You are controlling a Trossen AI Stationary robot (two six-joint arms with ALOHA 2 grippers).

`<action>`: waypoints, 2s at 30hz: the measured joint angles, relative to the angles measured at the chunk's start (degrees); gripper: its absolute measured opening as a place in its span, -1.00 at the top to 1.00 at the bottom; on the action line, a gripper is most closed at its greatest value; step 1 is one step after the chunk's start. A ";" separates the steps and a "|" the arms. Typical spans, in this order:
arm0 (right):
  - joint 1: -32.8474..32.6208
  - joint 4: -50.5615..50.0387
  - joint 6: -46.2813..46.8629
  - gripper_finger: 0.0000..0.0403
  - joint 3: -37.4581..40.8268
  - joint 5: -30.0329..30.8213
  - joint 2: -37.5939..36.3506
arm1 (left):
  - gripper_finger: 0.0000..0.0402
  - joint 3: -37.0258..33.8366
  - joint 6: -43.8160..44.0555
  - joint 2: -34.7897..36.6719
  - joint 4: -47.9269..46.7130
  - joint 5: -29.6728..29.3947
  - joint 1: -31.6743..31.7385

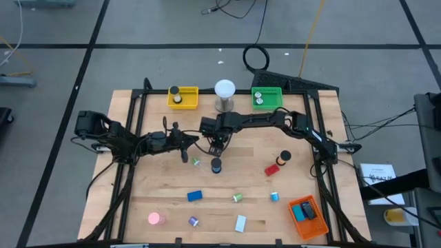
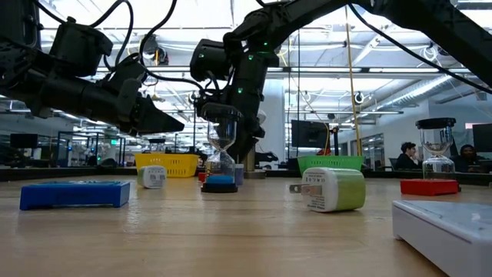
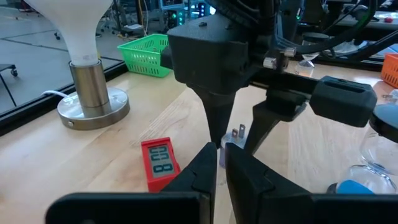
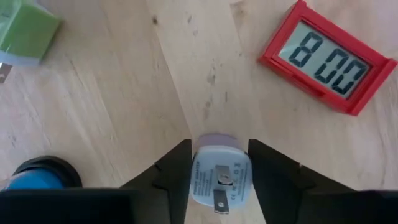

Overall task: Pick & Place Office items
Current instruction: Put the top purple charger adapter into the green bin

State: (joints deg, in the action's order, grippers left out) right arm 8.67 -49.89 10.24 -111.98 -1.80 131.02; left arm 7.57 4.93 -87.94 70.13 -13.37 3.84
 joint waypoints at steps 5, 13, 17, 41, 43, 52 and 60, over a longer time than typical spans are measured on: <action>0.01 -0.04 -1.31 0.40 0.00 -0.52 -0.05 | 0.81 0.00 -0.07 0.00 0.00 0.00 0.00; 1.03 -4.24 0.35 0.36 -0.02 -1.18 -5.88 | 0.81 0.00 -0.04 0.00 0.04 -0.02 0.00; 1.88 -7.39 1.66 0.37 0.00 0.34 -9.49 | 0.81 0.00 -0.04 0.00 0.04 -0.02 0.00; 22.47 13.85 6.67 0.37 51.18 3.16 -36.00 | 0.81 0.00 0.00 -0.01 0.25 -0.04 -0.02; 24.92 14.53 6.67 0.38 51.83 3.22 -35.66 | 0.81 0.00 0.00 -0.02 0.29 -0.07 0.00; 31.32 18.07 6.11 0.37 51.84 1.61 -34.64 | 0.81 0.02 -0.02 -0.02 0.35 -0.06 -0.01; 32.68 18.79 4.92 0.33 51.86 0.19 -34.61 | 0.81 0.02 -0.02 -0.02 0.37 -0.07 0.00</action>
State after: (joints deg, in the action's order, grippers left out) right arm 41.34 -31.10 15.16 -60.12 -1.61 96.41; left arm 7.60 4.91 -87.96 70.50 -13.43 3.84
